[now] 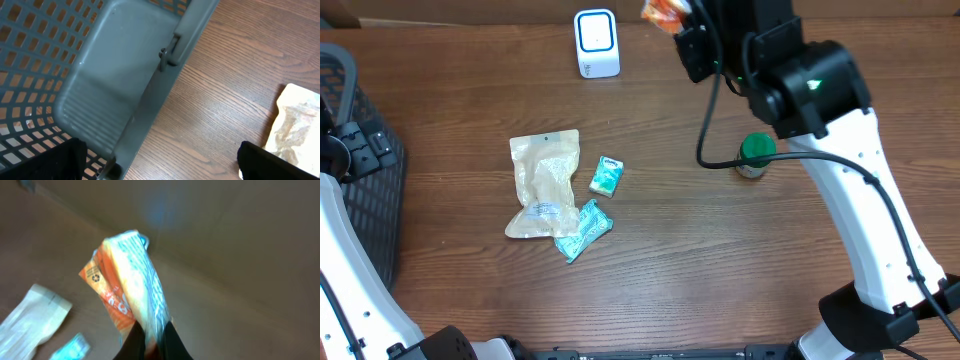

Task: Scan the item barcode
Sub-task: 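Carry the orange packet back and set it beside the jar, then move the right gripper left over the Kleenex pack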

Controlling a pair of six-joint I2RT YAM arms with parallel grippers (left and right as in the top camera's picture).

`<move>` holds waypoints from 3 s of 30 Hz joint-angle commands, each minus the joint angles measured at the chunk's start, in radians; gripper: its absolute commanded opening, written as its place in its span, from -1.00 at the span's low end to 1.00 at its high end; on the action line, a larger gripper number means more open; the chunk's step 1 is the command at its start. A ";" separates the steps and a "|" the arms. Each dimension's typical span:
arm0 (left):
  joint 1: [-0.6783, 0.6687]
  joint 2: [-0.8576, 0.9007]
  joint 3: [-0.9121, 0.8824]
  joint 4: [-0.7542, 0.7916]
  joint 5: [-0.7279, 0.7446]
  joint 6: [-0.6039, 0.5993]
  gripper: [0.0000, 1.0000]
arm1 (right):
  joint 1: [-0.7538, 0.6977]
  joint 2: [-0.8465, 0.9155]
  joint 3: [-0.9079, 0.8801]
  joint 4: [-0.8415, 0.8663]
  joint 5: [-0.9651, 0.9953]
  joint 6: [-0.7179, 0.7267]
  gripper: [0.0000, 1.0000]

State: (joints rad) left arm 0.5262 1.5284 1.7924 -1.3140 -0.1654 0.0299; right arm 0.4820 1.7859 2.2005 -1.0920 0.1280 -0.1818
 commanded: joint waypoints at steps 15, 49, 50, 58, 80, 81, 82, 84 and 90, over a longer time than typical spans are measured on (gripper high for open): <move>0.003 0.002 0.016 0.002 0.001 0.016 0.99 | -0.177 0.076 -0.498 -0.053 -0.173 0.286 -0.92; 0.003 0.002 0.016 0.003 0.002 0.016 0.99 | -0.170 0.079 -0.647 0.133 -0.177 0.399 1.00; 0.003 0.002 0.016 0.002 0.002 0.016 0.99 | -0.170 0.079 -0.615 0.111 -0.201 0.399 1.00; 0.003 0.002 0.016 0.002 0.002 0.016 0.99 | -0.161 0.079 -0.576 0.149 -0.522 0.399 0.55; 0.003 0.002 0.016 0.002 0.002 0.015 0.99 | 0.166 0.090 -0.828 0.466 -0.304 0.998 -0.15; 0.003 0.002 0.016 0.002 0.002 0.015 0.99 | 0.175 0.094 -0.844 0.489 -0.304 1.009 -0.15; 0.003 0.002 0.016 0.002 0.002 0.015 0.99 | 0.185 0.102 -0.859 0.512 -0.304 1.022 -0.16; 0.003 0.002 0.016 0.002 0.002 0.015 0.99 | 0.200 0.124 -0.871 0.545 -0.304 1.024 -0.17; 0.003 0.002 0.016 0.002 0.002 0.015 0.99 | 0.220 0.220 -0.871 0.622 -0.320 1.043 -0.24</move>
State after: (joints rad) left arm 0.5262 1.5299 1.7924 -1.3132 -0.1650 0.0299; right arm 0.6956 1.9560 1.3392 -0.4953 -0.1947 0.8345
